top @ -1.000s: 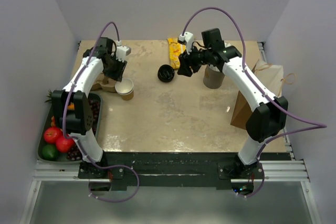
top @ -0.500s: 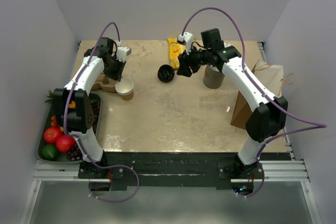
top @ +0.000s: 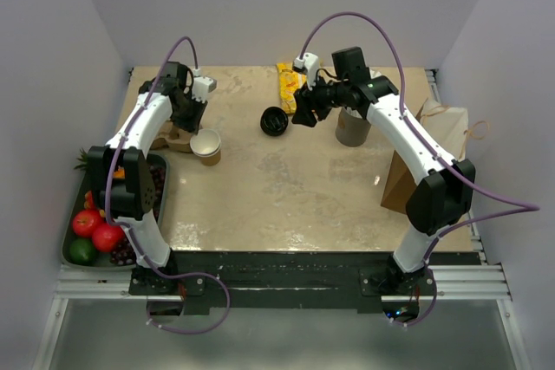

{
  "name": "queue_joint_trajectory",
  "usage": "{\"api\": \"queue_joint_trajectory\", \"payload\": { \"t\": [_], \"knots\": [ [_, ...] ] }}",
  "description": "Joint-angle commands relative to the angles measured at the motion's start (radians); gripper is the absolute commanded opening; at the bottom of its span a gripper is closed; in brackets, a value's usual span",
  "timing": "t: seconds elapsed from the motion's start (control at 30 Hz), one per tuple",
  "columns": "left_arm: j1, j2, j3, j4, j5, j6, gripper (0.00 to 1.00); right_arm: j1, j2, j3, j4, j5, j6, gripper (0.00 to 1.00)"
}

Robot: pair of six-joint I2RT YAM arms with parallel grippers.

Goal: Pack the takeout coffee

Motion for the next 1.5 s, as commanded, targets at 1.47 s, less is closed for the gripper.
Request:
{"api": "queue_joint_trajectory", "payload": {
  "t": [1.47],
  "knots": [
    [0.03, -0.035, 0.161, -0.196, 0.151, 0.042, 0.0, 0.017, 0.032, 0.029, 0.036, -0.04, 0.035, 0.56]
  ]
}}
